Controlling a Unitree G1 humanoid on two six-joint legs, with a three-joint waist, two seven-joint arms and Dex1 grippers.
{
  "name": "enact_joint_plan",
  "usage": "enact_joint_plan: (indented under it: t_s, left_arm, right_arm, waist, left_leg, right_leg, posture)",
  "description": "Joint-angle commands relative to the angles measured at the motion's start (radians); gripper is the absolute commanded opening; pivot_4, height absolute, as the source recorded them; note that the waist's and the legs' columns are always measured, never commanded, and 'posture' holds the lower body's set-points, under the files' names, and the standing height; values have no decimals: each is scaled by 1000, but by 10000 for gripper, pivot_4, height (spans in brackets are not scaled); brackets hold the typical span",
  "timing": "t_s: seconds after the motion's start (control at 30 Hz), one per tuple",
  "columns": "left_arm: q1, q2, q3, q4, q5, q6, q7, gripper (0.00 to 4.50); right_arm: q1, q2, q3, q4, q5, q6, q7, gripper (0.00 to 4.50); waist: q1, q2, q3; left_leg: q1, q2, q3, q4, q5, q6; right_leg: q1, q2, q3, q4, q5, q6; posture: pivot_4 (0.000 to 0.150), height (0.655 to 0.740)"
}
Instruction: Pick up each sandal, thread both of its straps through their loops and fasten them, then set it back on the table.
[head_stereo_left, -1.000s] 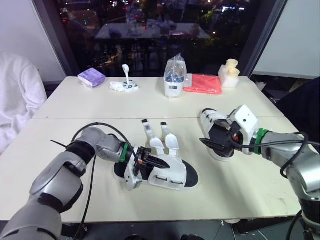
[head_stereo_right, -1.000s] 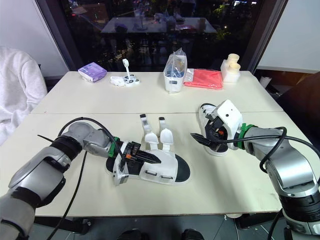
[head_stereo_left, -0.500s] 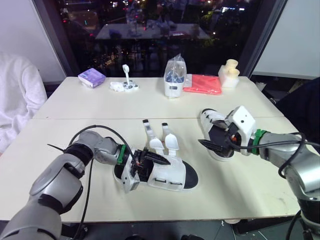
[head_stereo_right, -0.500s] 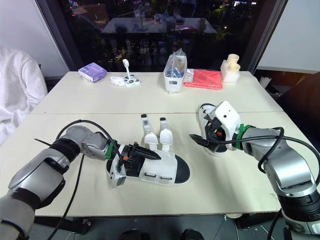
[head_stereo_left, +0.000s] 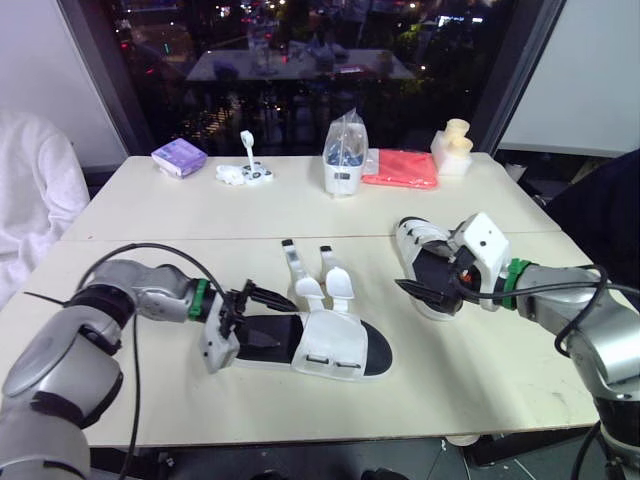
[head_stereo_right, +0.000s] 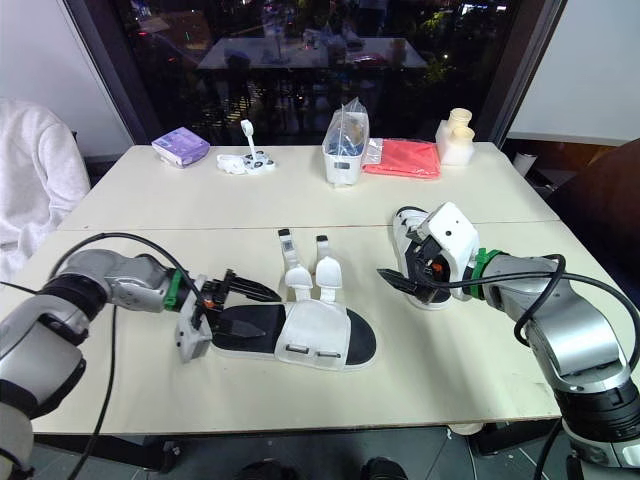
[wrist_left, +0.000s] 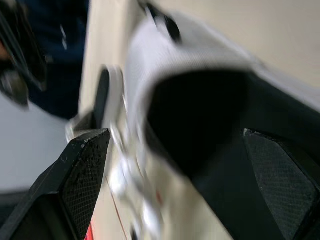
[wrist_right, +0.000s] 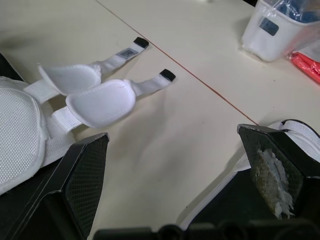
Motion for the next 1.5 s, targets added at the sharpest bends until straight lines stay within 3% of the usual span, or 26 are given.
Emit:
enact_joint_plan:
  t_s: [0.03, 0.13, 0.2, 0.27, 0.37, 0.47, 0.53, 0.63, 0.87, 1.13, 1.5]
  left_arm:
    - [-11, -8, 28, 107, -210, 41, -128, 44432]
    - [82, -14, 88, 31, -673, 312, -525, 44432]
    - [157, -17, 205, -119, -959, 650, -822, 44432]
    - [212, -9, 304, -262, -1151, 976, -1002, 44432]
    - [290, 30, 395, -485, -1315, 1406, -1109, 44432]
    - [368, 72, 454, -685, -1409, 1703, -1154, 44432]
    - [408, 94, 486, -783, -1447, 1844, -1181, 44432]
    - [447, 104, 530, -874, -1497, 2019, -1204, 45000]
    - [418, -3, 632, -875, -1510, 2205, -1129, 45000]
    - [371, -144, 661, -772, -1426, 2303, -980, 45000]
    - [308, -263, 703, -610, -1357, 2431, -875, 45000]
  right_arm:
    - [-14, -7, 7, 3, -23, -47, -6, 45000]
    - [-29, 4, 14, 41, -53, -78, -30, 45000]
    - [-22, 0, 25, 51, -65, -99, -25, 45000]
    - [-9, -3, 34, 56, -73, -122, -12, 45000]
    - [12, -3, 44, 57, -79, -149, 4, 45000]
    - [27, -8, 53, 62, -82, -175, 27, 45000]
    - [33, -8, 56, 64, -78, -186, 40, 45000]
    - [53, -6, 52, 70, -61, -214, 78, 36895]
    - [120, 9, 69, 48, -41, -290, 152, 1774]
    - [217, 32, 173, 53, -119, -416, 176, 779]
    - [177, 89, 315, 179, -232, -542, 213, 779]
  waist:
    - [5, 0, 0]
    - [2, 0, 0]
    - [-3, 0, 0]
    - [-7, 0, 0]
    - [-10, 0, 0]
    - [-20, 0, 0]
    - [-21, 0, 0]
    - [-19, 0, 0]
    - [-14, 0, 0]
    - [-11, 0, 0]
    - [-10, 0, 0]
  left_leg:
    - [0, 0, 0, 1, 0, 0]
    - [-2, 1, 0, 7, -1, 1]
    - [-2, 3, 0, 9, -1, 2]
    - [-2, 4, 0, 10, -1, 2]
    - [-2, 4, -1, 10, -1, 2]
    - [-2, 4, -1, 10, -1, 2]
    - [-2, 4, -1, 10, -1, 2]
    - [-1, 5, -1, 10, -1, 2]
    - [-1, 5, -2, 10, -1, 2]
    - [-1, 2, -2, 10, -1, 2]
    - [0, 1, -2, 10, -1, 1]
  right_leg:
    - [0, 0, 0, 2, 0, 0]
    - [0, 0, 0, 5, 0, 0]
    - [-1, -3, 0, 6, 0, 0]
    - [-1, -3, 0, 7, 0, 0]
    - [-1, -1, 0, 7, 0, 0]
    - [0, -1, 0, 7, 0, 0]
    - [0, 0, 0, 7, 0, 0]
    - [0, 0, 1, 7, 0, 0]
    - [1, 1, 1, 7, -1, -1]
    - [1, 1, 1, 6, -1, -1]
    - [1, 1, 1, 7, -1, -1]
  posture:
    - [1500, 7400]
    - [1500, 7400]
    - [1500, 7400]
    - [1500, 7400]
    - [1500, 7400]
    - [1500, 7400]
    - [1500, 7400]
    - [1500, 7400]
    - [1500, 7400]
    - [1500, 7400]
    - [1500, 7400]
